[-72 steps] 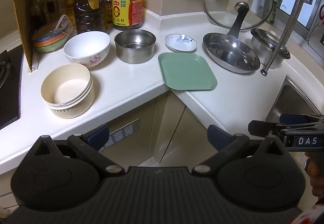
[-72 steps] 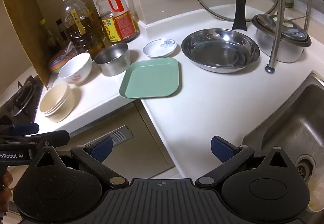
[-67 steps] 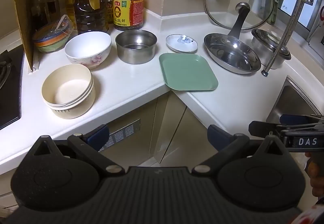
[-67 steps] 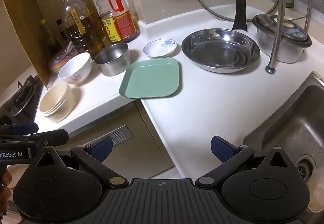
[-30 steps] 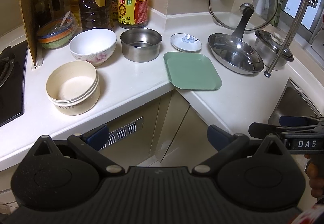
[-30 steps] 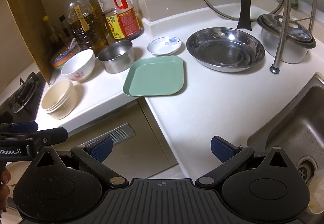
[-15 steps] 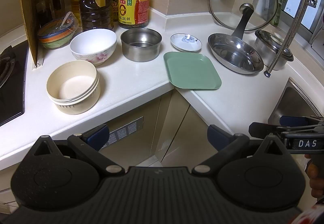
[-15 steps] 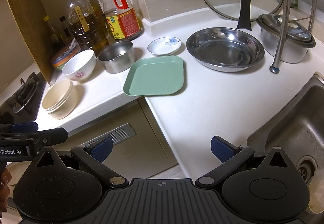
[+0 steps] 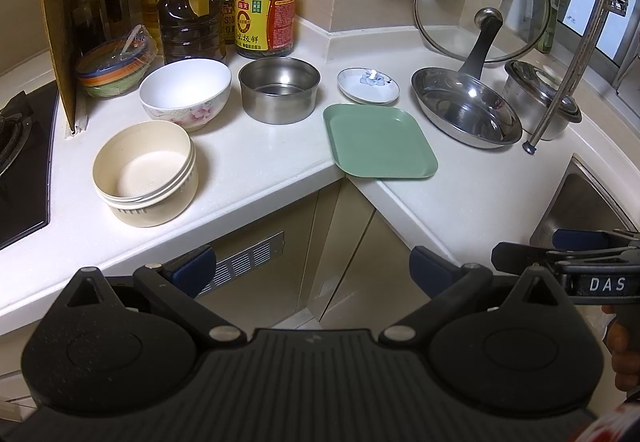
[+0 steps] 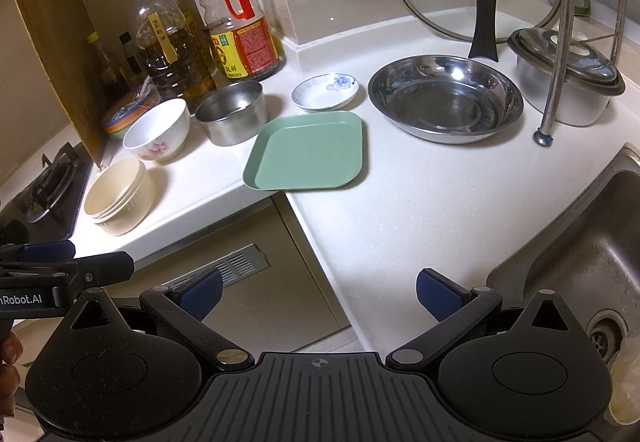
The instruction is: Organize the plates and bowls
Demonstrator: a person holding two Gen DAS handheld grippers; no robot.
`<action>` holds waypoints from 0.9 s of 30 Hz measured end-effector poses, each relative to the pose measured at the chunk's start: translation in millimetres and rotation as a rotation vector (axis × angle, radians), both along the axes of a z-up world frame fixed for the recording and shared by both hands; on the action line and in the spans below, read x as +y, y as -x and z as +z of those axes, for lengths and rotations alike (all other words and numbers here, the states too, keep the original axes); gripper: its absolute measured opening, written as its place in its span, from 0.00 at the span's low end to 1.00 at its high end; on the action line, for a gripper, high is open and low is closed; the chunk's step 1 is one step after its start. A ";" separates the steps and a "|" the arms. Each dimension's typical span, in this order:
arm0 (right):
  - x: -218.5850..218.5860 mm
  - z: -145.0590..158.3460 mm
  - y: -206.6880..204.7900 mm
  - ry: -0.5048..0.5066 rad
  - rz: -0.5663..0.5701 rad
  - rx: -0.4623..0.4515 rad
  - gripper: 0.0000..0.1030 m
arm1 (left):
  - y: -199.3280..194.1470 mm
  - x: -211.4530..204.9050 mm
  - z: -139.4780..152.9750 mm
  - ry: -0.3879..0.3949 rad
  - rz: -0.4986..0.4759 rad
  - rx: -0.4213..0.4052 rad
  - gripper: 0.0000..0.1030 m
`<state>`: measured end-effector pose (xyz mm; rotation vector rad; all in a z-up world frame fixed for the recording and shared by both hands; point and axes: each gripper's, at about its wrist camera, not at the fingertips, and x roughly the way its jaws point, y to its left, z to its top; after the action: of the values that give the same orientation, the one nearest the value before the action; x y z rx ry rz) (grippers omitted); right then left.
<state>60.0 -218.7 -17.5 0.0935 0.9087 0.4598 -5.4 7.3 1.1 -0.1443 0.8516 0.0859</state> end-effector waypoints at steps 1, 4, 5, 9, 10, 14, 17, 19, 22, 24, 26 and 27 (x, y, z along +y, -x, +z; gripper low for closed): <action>0.0 -0.1 0.0 0.001 -0.001 0.000 1.00 | 0.1 0.0 0.0 0.000 0.000 0.000 1.00; -0.1 -0.2 -0.2 0.000 0.000 -0.001 1.00 | 0.1 0.3 -0.1 0.000 0.000 0.000 1.00; -0.2 -0.2 -0.2 0.000 -0.001 0.000 1.00 | 0.3 0.4 -0.1 0.000 0.000 0.001 1.00; -0.3 -0.5 -0.6 0.000 0.000 0.000 1.00 | 0.2 0.7 -0.3 0.000 -0.001 0.000 1.00; -0.6 -0.7 -0.8 0.000 -0.001 0.000 1.00 | 0.3 0.9 -0.3 0.000 0.000 0.000 1.00; -1.1 -1.1 -1.3 0.000 0.000 0.000 1.00 | -2.5 -1.0 1.5 0.000 0.006 0.001 1.00; -3.3 -1.5 -2.5 -0.002 0.002 0.000 1.00 | -7.0 -4.9 2.9 -0.001 0.012 0.003 1.00; -4.8 -1.5 -2.9 -0.004 0.006 0.002 1.00 | -7.8 -5.3 3.1 -0.001 0.013 0.004 1.00; -8.7 -1.8 -4.9 -0.003 0.009 0.006 1.00 | -9.0 -8.4 3.0 -0.003 0.014 0.004 1.00; -11.6 -2.5 -5.7 -0.005 0.012 0.008 1.00 | -10.6 -12.7 3.0 -0.004 0.019 0.006 1.00; -14.9 -2.8 -6.6 -0.006 0.016 0.011 1.00 | -12.2 -16.0 2.9 -0.006 0.025 0.007 1.00; -17.7 -3.6 -8.2 -0.007 0.017 0.013 1.00 | -11.6 -21.5 1.4 -0.009 0.029 0.008 1.00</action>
<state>68.2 -236.4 -21.1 0.0949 0.9216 0.4790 6.2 -14.2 2.6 -0.1481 0.8572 0.1175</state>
